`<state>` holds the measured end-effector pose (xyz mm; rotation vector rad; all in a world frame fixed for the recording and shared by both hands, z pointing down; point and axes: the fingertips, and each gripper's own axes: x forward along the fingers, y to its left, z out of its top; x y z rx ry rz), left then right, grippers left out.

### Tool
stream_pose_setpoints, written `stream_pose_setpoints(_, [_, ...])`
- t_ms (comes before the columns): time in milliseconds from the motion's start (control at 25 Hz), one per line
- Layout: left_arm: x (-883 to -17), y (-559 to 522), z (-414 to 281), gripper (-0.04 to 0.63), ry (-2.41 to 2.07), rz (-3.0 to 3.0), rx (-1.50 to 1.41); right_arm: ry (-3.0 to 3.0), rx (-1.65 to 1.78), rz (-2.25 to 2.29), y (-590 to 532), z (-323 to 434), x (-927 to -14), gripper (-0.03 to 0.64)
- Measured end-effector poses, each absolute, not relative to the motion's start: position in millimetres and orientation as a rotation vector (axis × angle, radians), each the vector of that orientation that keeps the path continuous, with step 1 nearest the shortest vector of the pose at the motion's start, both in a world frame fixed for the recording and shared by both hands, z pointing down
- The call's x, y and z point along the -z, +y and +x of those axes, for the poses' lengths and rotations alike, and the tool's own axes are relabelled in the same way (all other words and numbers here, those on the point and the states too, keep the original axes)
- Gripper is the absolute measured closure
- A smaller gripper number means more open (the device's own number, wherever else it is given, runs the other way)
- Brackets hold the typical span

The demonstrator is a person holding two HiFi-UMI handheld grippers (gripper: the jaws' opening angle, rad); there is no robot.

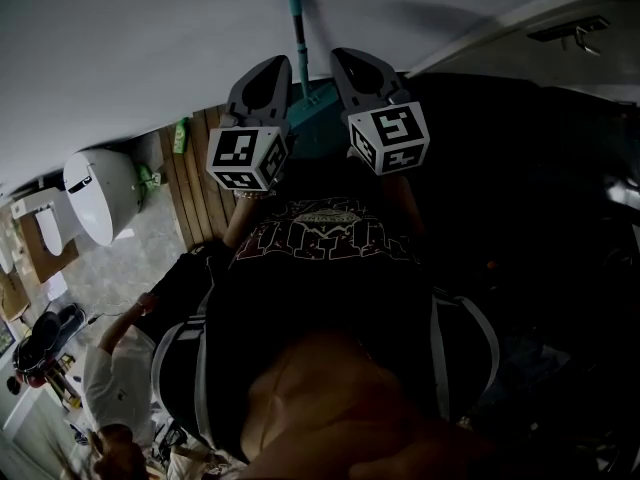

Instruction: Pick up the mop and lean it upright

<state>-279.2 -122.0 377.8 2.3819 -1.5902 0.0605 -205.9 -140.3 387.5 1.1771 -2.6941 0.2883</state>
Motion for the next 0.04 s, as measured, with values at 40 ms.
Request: stream_pose_setpoints(40, [-377.3,-122.2,-278.9,0.549,-1.589,2.384,-0.06,-2.694,-0.289,1.177,-140.6,-205.6,-387.2,0.598])
